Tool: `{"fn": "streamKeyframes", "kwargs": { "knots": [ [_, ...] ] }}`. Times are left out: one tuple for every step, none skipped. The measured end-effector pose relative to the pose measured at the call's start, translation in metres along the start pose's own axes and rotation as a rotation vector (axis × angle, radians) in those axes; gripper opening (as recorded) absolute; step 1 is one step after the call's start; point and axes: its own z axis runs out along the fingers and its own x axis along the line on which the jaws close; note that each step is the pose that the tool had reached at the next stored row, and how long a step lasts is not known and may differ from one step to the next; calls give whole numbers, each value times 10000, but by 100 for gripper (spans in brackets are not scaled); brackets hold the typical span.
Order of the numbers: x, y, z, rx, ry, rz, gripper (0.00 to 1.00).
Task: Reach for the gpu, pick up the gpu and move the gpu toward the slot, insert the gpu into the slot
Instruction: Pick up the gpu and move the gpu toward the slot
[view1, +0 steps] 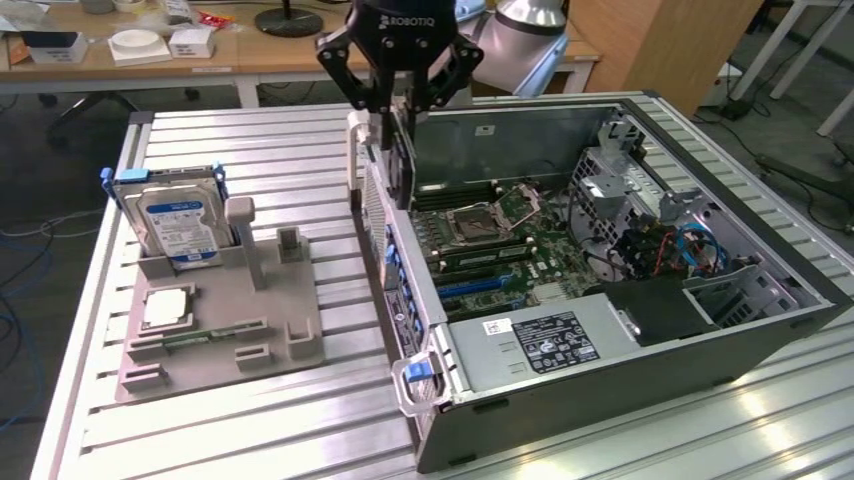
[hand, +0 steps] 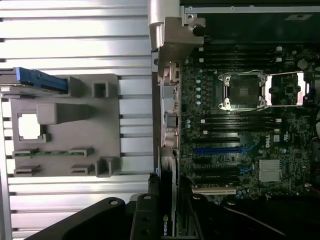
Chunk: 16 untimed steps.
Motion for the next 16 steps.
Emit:
{"fn": "streamKeyframes", "kwargs": {
  "knots": [
    [-24, 1, 6, -1, -8, 9, 26],
    [-46, 2, 12, -1, -15, 19, 26],
    [-68, 3, 17, -1, -23, 28, 26],
    [-90, 4, 22, -1, -30, 37, 26],
    [-112, 5, 28, -2, -38, 45, 26],
    [-134, 5, 32, -1, -45, 53, 26],
    [-154, 6, 38, -2, -54, 60, 26],
    [-173, 7, 44, -3, -64, 68, 26],
    [-192, 8, 49, -3, -72, 76, 26],
    [-212, 9, 55, -4, -81, 83, 26],
    [-228, 10, 60, -4, -90, 89, 26],
    [-246, 11, 66, -4, -101, 96, 26],
    [-264, 11, 72, -5, -111, 102, 26],
    [-283, 12, 77, -6, -120, 109, 26],
    [-303, 13, 82, -6, -129, 115, 26],
    [-324, 14, 88, -7, -138, 122, 26]
  ]
}}
